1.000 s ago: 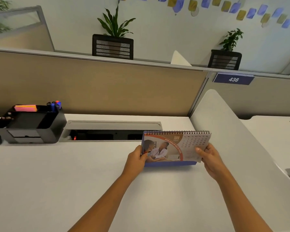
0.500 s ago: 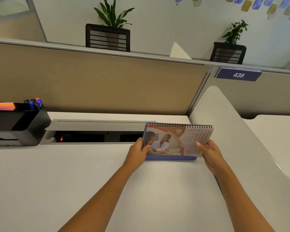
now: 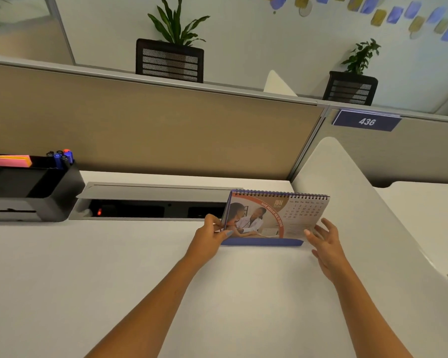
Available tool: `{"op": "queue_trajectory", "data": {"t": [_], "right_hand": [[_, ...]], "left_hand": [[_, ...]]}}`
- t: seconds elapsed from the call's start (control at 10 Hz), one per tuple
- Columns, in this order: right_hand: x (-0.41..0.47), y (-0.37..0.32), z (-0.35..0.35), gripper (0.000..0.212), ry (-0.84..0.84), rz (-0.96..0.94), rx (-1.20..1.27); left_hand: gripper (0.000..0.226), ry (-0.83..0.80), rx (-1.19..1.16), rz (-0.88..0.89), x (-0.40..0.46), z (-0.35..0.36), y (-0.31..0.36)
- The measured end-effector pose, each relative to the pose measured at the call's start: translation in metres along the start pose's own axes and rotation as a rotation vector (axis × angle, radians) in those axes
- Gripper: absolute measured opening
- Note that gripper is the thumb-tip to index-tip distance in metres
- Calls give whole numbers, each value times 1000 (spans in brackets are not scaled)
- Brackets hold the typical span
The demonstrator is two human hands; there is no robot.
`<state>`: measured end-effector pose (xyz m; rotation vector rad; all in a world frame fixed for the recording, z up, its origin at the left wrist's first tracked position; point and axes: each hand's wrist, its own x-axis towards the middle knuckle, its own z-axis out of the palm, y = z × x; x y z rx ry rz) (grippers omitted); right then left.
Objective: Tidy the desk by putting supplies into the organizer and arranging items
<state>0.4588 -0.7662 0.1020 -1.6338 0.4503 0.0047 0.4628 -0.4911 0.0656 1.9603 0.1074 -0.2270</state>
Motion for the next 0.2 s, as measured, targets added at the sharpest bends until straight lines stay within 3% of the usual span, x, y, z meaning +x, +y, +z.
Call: {"op": "queue_trajectory", "data": {"t": [0.2], "right_hand": [[-34,32,11,73,193,-27,-26]], "left_hand": [[50,96,19,-28,-31,-22,-32]]}}
